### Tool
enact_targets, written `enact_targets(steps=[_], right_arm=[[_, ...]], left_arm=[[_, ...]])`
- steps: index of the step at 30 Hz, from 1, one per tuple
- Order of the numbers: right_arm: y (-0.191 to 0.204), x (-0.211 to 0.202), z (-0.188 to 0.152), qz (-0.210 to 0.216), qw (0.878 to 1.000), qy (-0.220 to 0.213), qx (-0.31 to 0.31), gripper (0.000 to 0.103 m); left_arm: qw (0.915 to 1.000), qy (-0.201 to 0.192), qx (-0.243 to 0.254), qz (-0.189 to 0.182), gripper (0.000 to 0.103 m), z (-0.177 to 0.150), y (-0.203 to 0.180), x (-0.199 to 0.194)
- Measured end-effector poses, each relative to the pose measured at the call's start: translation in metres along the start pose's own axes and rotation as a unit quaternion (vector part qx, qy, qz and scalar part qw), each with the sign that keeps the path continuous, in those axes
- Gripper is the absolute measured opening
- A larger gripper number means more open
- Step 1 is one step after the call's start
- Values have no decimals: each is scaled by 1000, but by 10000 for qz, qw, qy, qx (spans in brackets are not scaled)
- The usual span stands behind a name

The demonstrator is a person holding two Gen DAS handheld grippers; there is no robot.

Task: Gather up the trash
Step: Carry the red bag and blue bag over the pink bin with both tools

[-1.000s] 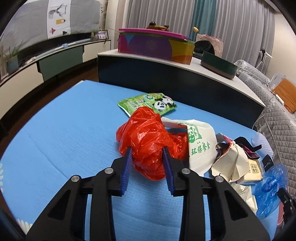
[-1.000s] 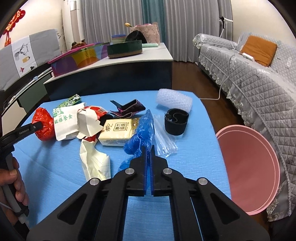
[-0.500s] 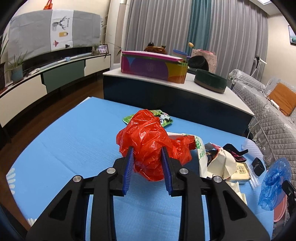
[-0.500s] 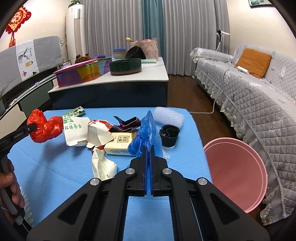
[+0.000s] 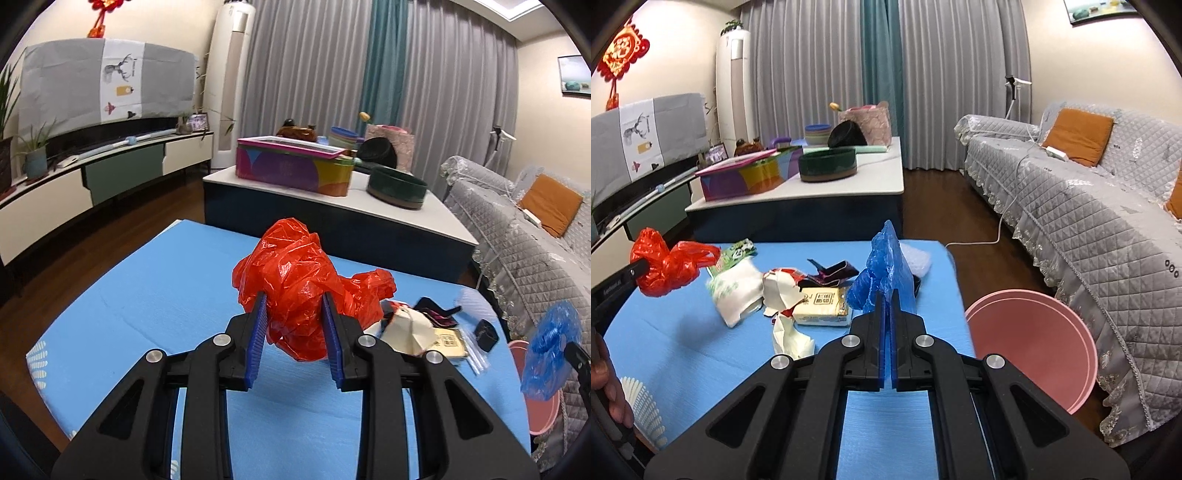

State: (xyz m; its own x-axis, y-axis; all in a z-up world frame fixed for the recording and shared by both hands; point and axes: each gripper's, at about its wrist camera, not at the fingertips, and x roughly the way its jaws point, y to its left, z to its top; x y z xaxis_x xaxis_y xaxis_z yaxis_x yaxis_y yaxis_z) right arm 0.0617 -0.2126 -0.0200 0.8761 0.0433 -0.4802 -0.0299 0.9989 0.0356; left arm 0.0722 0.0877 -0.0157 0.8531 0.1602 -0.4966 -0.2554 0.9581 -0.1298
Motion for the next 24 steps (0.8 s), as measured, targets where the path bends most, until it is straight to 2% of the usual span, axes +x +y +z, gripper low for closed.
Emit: enact_targets(steps=[12,24], right_arm=[[-38,-28,3,-281,9989,-163,326,2],[-86,-39,9,-625,9953,-254,691,2]], left_arm=[[9979,17,329,-564,29,-9,-40,-22],[9896,130,790,-1192,29,-14,-107,-33]])
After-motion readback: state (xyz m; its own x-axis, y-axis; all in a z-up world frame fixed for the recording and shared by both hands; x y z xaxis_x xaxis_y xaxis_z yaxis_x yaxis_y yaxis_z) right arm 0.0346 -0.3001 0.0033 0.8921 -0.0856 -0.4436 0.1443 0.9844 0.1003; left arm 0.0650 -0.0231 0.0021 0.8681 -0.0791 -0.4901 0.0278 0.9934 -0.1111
